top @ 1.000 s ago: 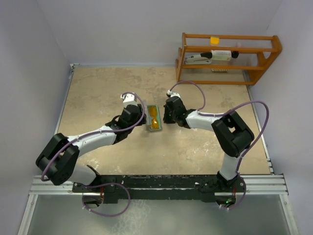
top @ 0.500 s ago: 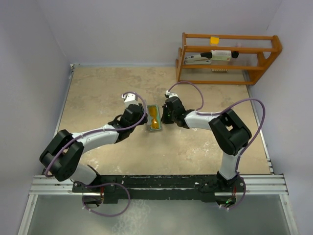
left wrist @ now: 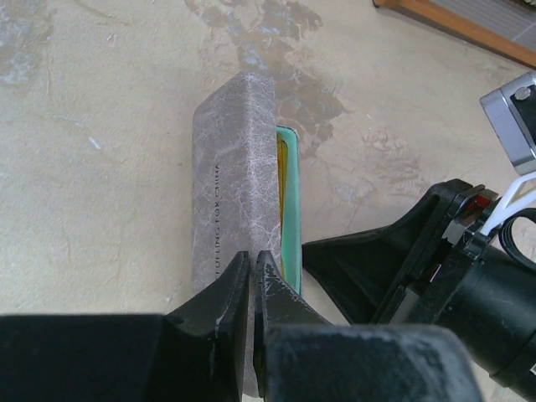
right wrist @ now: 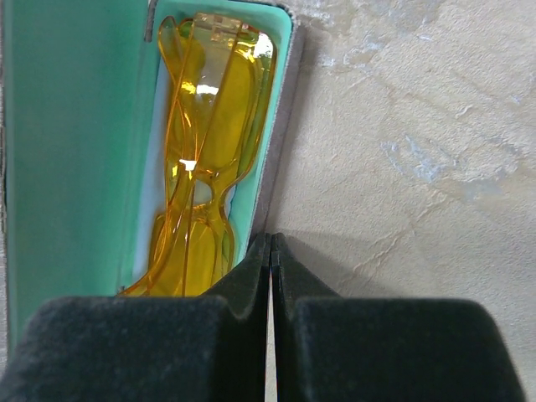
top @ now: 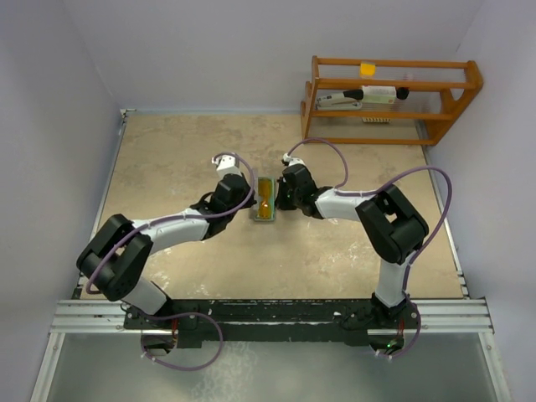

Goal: Organize the sunglasses
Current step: Close the sunglasses case at the center of the board.

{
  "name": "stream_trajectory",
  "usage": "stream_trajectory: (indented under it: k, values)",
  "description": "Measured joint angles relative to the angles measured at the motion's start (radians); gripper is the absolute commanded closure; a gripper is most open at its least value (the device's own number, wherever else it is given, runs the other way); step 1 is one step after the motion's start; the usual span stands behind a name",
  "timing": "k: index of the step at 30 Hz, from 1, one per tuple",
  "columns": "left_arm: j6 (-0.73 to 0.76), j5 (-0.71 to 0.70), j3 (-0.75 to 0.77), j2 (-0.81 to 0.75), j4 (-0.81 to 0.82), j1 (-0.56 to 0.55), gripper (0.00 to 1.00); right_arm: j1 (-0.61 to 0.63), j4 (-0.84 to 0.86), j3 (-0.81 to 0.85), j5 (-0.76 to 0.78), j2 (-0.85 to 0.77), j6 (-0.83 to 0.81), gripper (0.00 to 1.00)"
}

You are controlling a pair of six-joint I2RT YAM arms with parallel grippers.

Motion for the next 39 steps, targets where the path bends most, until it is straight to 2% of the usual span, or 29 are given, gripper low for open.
stream_trajectory:
  k: [14,18,24,27,32,33,35,39]
  values:
    - [-0.037,0.069,0.04,0.156,0.184,-0.003,1.0,-0.01,0.007,0.004,0.0,0.006,0.0,1.0]
    - [-0.043,0.1,0.039,0.212,0.149,-0.02,1.0,-0.009,0.015,0.004,-0.005,0.009,0.001,1.0]
    - [-0.044,0.102,0.036,0.208,0.143,-0.026,0.99,-0.009,0.015,0.004,-0.006,0.009,0.002,1.0]
    - [-0.037,0.099,0.036,0.182,0.097,-0.027,0.85,-0.008,0.009,0.004,0.004,0.006,0.002,1.0]
    - [-0.003,0.082,0.037,0.097,0.019,-0.027,0.7,-0.004,-0.051,-0.003,0.044,-0.026,-0.004,0.91]
    - [0.008,0.074,0.037,0.076,0.003,-0.027,0.61,-0.004,-0.065,-0.007,0.054,-0.039,-0.01,0.88]
    - [0.029,0.055,0.037,0.036,-0.024,-0.027,0.53,-0.004,-0.092,-0.02,0.074,-0.081,-0.02,0.83]
    - [0.057,0.022,0.037,-0.016,-0.062,-0.027,0.48,-0.004,-0.125,-0.031,0.104,-0.169,-0.04,0.73]
